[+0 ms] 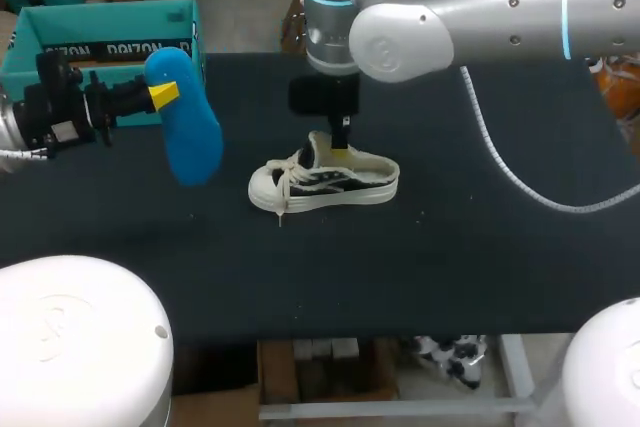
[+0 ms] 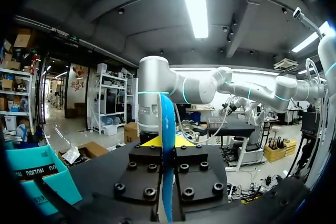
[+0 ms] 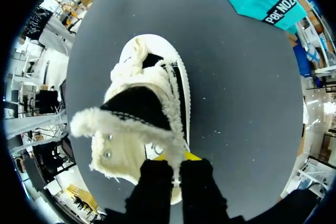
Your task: Open the shoe tongue, take the insole out of the shoe, put the insole back into the shoe, and pack the shoe into the shoebox
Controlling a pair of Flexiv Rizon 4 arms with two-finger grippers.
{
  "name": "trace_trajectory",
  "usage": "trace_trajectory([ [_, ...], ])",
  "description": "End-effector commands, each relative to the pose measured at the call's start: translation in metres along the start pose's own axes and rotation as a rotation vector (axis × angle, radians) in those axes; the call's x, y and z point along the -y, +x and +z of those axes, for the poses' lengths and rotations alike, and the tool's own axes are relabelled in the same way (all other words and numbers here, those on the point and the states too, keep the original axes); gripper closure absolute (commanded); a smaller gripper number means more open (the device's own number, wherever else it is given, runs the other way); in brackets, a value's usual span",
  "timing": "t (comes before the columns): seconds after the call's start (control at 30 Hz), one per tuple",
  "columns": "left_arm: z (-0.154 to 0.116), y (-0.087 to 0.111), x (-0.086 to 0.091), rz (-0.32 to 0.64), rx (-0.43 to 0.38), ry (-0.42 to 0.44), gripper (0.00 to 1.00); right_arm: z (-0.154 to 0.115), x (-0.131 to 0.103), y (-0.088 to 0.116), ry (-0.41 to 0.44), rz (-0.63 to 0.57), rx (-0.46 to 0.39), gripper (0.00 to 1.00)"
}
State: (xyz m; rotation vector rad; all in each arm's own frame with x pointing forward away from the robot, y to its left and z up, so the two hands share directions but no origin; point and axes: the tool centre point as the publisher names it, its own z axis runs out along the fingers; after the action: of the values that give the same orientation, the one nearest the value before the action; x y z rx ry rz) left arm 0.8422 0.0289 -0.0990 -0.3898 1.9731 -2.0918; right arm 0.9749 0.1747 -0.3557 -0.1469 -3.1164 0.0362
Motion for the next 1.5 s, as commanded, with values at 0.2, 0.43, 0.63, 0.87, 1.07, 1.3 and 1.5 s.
trace_trajectory([
  [0.2,0.03,-0.02,-0.003,0.011,-0.173,0.016,1.0,-0.017,0.007,0.017,-0.035,0.204,0.011,1.0],
  [0.43,0.071,-0.027,0.002,0.044,-0.342,0.019,1.0,-0.029,0.016,0.037,-0.119,0.428,0.008,1.0],
  [0.63,0.102,-0.028,0.008,0.091,-0.487,0.038,1.0,-0.039,0.02,0.058,-0.181,0.626,-0.001,1.0],
  [0.87,0.131,-0.035,0.007,0.124,-0.619,0.068,1.0,-0.044,0.021,0.083,-0.279,0.862,0.028,1.0],
  [1.07,0.146,-0.047,0.004,0.118,-0.688,0.095,1.0,-0.034,0.021,0.095,-0.354,0.985,0.054,1.0],
  [1.3,0.152,-0.056,0.003,0.117,-0.716,0.1,1.0,-0.02,0.029,0.096,-0.417,1.055,0.069,1.0],
  [1.5,0.147,-0.059,0.0,0.119,-0.721,0.098,1.0,-0.012,0.034,0.085,-0.428,1.071,0.052,1.0],
])
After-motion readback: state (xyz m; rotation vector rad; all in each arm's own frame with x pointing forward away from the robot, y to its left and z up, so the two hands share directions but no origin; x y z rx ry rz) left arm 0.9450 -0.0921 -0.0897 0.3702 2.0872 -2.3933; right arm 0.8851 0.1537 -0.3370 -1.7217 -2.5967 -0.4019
